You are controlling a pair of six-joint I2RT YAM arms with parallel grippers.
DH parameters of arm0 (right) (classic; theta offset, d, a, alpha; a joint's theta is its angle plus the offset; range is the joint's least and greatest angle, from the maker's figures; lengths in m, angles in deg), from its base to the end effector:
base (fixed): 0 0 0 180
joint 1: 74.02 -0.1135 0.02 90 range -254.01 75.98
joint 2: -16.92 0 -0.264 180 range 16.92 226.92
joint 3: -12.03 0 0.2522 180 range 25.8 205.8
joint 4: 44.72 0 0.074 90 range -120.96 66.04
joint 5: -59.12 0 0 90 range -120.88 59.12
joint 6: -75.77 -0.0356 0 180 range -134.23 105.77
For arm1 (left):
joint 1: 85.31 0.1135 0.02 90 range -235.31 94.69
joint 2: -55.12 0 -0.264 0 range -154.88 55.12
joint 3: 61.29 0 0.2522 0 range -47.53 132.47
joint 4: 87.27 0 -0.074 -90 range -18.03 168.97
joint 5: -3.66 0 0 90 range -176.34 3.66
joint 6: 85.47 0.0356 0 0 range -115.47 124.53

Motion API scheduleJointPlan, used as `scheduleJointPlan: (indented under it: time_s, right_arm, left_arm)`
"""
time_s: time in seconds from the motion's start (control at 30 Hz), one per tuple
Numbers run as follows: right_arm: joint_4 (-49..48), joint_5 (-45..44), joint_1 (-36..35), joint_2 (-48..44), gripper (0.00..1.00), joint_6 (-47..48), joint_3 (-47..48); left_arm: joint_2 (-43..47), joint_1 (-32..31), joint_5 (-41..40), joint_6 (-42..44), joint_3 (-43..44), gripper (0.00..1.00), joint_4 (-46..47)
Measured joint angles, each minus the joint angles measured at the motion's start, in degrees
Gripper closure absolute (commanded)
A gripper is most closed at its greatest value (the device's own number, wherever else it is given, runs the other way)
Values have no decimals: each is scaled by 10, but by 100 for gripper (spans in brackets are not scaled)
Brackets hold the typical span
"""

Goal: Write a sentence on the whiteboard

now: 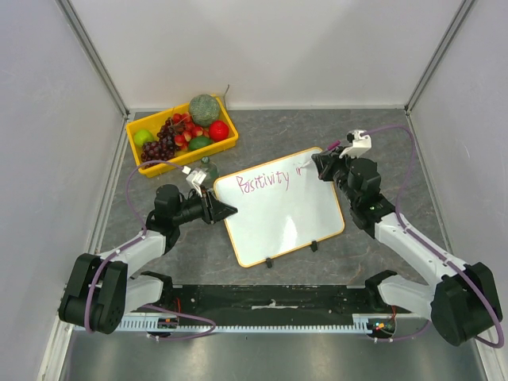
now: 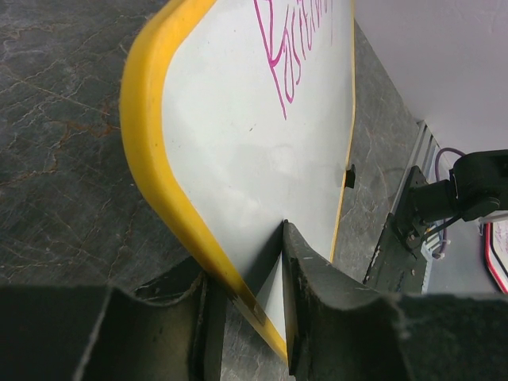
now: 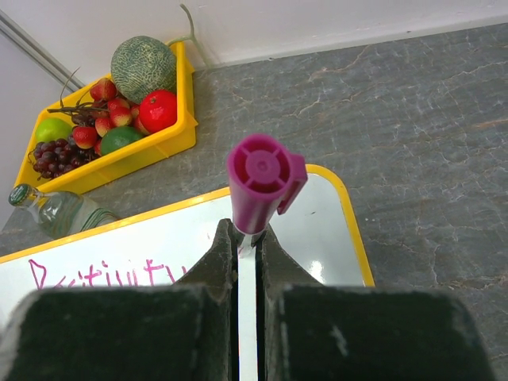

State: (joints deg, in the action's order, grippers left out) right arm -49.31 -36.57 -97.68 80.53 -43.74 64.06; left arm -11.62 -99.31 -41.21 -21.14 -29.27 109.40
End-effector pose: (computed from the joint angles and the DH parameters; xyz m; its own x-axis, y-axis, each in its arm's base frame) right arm 0.2380 0.1004 0.2860 -0.2493 0.4259 -0.8697 -0.2142 0.8516 0.4784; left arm 0.2047 -0.0770 0.1817 -0.6281 -0.1584 -0.7618 0.6129 0.5025 -0.6098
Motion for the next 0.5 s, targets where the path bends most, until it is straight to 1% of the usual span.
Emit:
scheduleJointPlan:
  time_s: [0.5]
  right_arm:
    - [5,5,3,-45,100,-1,-47]
  left_arm:
    - [0,0,0,0,0,98,0]
